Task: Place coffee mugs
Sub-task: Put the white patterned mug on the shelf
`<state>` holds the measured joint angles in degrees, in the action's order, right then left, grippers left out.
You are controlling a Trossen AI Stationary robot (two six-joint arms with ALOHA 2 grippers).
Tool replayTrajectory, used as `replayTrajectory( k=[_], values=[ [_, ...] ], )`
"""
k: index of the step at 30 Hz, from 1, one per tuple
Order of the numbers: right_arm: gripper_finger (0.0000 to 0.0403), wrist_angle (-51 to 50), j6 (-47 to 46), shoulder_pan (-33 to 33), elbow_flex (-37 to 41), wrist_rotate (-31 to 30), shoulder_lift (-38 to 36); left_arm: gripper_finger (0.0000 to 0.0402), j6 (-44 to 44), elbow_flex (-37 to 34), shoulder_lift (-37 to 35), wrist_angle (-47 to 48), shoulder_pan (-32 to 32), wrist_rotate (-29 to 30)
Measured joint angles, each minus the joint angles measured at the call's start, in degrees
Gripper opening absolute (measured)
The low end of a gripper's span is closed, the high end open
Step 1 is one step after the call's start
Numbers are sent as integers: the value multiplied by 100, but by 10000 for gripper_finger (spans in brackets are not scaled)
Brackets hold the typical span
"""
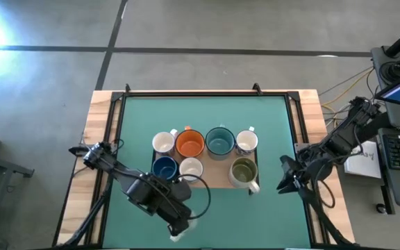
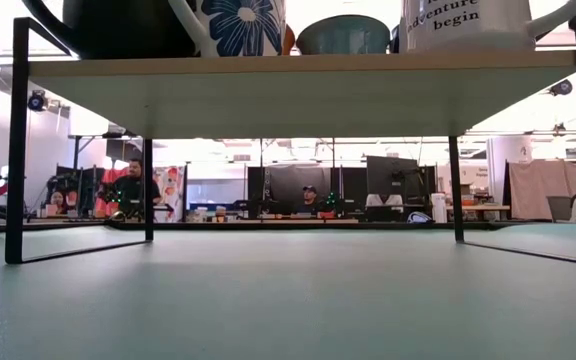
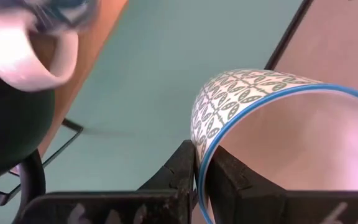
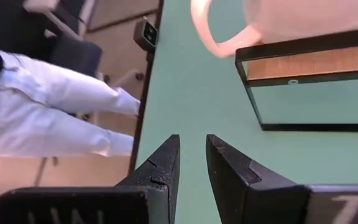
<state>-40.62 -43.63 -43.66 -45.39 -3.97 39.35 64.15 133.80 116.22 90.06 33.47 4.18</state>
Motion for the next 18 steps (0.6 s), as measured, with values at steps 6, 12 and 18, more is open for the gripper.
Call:
replayTrajectory(
  k=[6,12,18],
  values=[
    [68,372,-367,0,710,15,-537,9,336,120,-55,-153,-61,59],
    [68,421,-914,0,1301,321,-785,9,410,117,-60,-588,-209,-27],
    [68,422,-985,0,1657,460,-867,9,442,117,-81,-667,-331,-27]
  ],
)
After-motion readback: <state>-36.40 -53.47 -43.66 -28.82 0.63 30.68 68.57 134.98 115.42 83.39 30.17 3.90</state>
